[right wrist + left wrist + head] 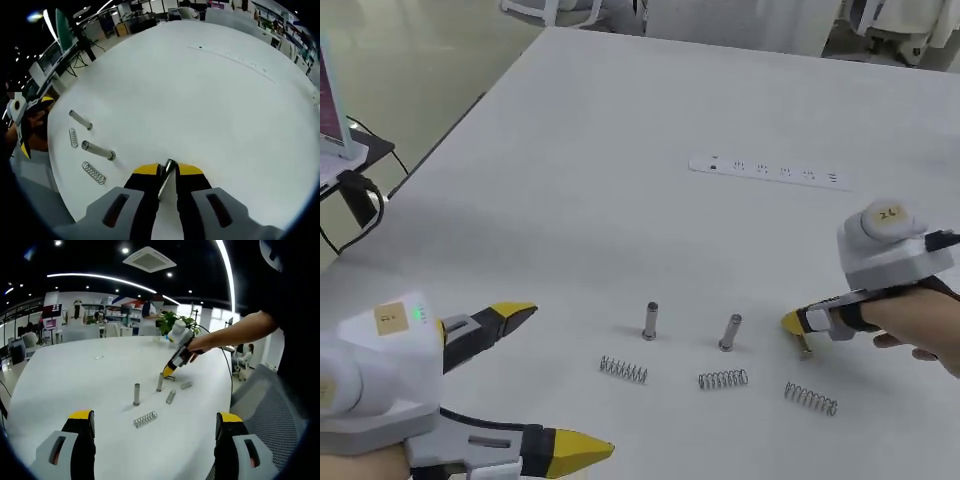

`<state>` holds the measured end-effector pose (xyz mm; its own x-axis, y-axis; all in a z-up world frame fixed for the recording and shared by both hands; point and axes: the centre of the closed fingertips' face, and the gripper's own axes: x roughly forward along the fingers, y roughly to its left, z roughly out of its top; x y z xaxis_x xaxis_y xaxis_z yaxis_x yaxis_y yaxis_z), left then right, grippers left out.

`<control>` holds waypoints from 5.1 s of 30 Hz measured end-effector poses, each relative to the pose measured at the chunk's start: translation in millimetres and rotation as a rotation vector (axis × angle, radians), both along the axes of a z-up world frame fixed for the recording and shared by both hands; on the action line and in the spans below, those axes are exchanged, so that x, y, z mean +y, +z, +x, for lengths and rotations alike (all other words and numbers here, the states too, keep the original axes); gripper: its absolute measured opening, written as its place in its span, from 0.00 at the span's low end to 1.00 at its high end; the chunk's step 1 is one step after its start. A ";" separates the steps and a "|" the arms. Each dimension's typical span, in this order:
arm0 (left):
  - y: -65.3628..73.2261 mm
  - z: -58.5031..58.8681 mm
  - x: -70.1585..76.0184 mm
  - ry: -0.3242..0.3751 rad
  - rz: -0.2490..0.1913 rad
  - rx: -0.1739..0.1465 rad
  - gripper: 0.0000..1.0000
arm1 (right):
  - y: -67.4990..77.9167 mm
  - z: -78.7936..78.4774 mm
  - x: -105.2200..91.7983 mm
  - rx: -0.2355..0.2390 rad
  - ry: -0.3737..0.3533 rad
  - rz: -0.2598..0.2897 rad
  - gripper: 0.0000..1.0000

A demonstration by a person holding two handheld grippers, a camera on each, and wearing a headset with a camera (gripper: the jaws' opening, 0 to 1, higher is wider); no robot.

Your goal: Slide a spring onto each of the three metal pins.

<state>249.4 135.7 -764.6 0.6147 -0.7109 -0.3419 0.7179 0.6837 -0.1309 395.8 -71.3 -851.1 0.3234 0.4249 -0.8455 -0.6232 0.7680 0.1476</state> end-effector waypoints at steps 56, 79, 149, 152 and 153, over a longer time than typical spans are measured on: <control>-1.4 -1.8 -5.9 -0.013 0.007 0.000 0.98 | 39.6 -21.5 -9.1 -0.225 0.006 0.114 0.05; -1.5 0.3 -7.3 -0.011 0.003 -0.004 0.98 | 40.4 -29.9 -12.8 -0.270 0.046 0.091 0.06; 6.8 3.5 -8.5 -0.026 -0.007 -0.015 0.98 | 43.9 -58.6 -14.3 -0.313 0.198 0.083 0.57; 6.8 3.0 -8.4 -0.027 -0.009 -0.015 0.98 | 44.1 -62.2 -15.6 -0.327 0.229 0.066 0.58; 6.7 2.9 -8.2 -0.026 -0.008 -0.014 0.98 | 44.1 -64.1 -16.1 -0.329 0.236 0.059 0.59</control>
<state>252.3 127.5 -758.0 0.6004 -0.7296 -0.3274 0.7375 0.6635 -0.1258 331.7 -87.4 -807.0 0.4601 0.5646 -0.6853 -0.8025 0.5946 -0.0489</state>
